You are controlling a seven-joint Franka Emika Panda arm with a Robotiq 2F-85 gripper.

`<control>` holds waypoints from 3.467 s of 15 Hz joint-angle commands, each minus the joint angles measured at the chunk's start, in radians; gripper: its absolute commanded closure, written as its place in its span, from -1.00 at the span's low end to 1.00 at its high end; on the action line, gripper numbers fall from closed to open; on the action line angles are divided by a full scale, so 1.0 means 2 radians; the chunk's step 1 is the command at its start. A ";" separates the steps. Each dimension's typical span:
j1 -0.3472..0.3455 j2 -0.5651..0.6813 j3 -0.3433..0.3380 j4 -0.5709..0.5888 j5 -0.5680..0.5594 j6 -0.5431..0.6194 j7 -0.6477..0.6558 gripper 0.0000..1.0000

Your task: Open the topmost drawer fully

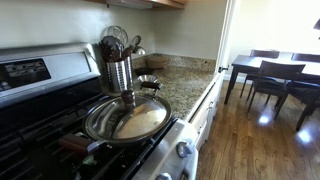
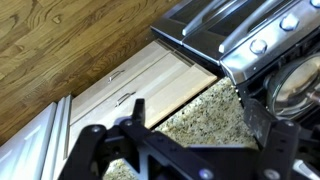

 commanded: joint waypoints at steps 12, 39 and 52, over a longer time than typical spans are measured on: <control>-0.025 0.332 0.080 0.145 0.143 0.153 0.035 -1.00; -0.106 0.549 0.179 0.261 0.167 0.251 0.091 -1.00; -0.129 0.621 0.211 0.310 0.189 0.280 0.089 -1.00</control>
